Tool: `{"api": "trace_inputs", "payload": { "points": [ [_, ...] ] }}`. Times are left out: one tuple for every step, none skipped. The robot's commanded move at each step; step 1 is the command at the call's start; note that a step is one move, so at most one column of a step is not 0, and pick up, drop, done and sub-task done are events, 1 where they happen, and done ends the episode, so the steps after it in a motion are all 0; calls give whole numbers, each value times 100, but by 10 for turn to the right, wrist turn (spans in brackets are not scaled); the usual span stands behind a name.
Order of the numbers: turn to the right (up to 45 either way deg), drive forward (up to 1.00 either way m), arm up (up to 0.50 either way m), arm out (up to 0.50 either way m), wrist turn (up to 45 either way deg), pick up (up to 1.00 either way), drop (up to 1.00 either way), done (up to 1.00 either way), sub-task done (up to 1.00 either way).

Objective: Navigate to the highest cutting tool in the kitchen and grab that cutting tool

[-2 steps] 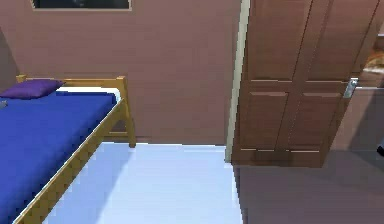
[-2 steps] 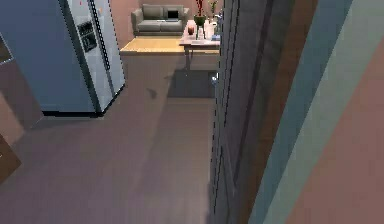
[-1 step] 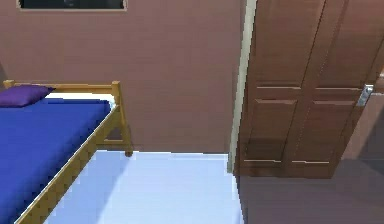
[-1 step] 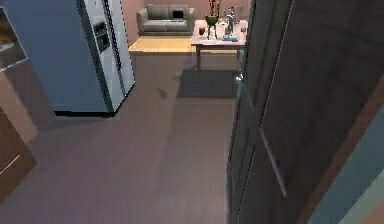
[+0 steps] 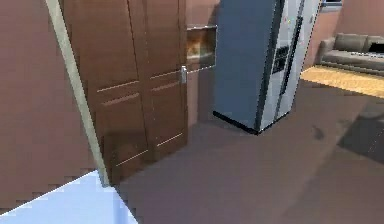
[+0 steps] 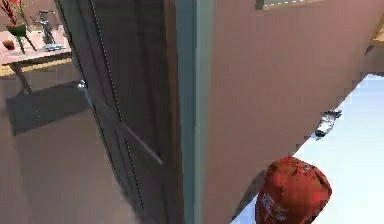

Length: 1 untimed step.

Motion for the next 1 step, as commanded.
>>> {"api": "trace_inputs", "payload": {
  "points": [
    [390, 0, 0, 0, 0, 0, 0, 0, 0]
  ]
}}
